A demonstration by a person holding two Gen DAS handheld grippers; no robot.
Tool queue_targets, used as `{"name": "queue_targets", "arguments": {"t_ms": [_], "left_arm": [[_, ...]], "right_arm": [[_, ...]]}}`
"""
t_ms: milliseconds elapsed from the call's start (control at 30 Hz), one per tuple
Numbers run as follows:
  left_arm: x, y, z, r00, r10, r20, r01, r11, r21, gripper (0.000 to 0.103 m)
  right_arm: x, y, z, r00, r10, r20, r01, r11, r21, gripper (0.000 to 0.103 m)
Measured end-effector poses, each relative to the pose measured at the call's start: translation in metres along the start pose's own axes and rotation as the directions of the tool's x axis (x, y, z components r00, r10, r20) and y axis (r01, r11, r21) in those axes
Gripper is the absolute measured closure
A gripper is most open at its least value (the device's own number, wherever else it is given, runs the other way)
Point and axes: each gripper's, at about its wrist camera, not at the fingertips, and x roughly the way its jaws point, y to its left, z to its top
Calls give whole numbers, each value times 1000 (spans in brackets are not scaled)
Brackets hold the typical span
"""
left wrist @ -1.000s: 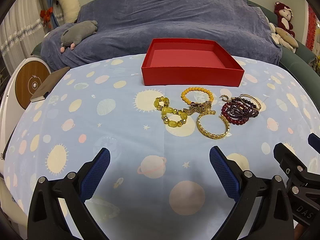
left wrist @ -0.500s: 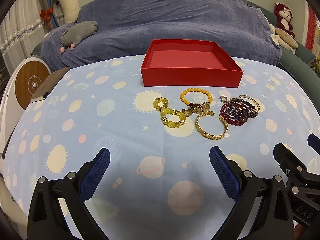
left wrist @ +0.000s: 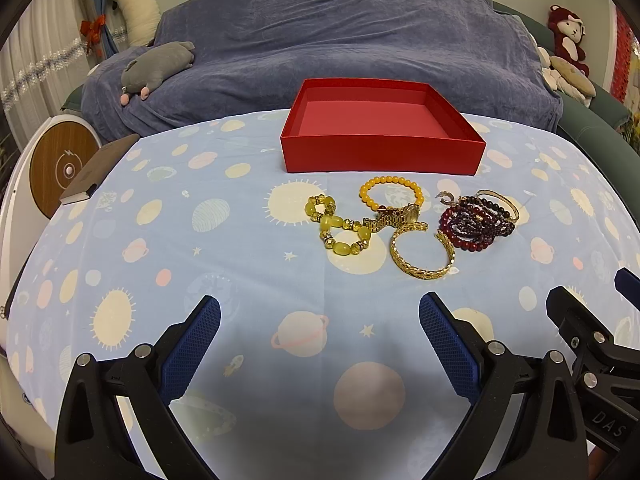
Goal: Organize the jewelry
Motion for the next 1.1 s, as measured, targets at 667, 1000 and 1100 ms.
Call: {"name": "queue_targets", "arguments": {"t_ms": [667,1000,1100], "left_arm": [[0,-1,0,1000,-2,-2,2,1000,-1,8],[7,-1,1,1000,-20,-15,20,1000,-15,8],[11,4,3,1000,-25,-13,25,999,-23,8]], "right_arm": [[0,0,-1,1000,1,0,-1,1000,0,7],[4,-4,0,1000,-1,-8,1,1000,0,7],[6,-6,1,1000,-6,-4,6,1000,3,7]]}}
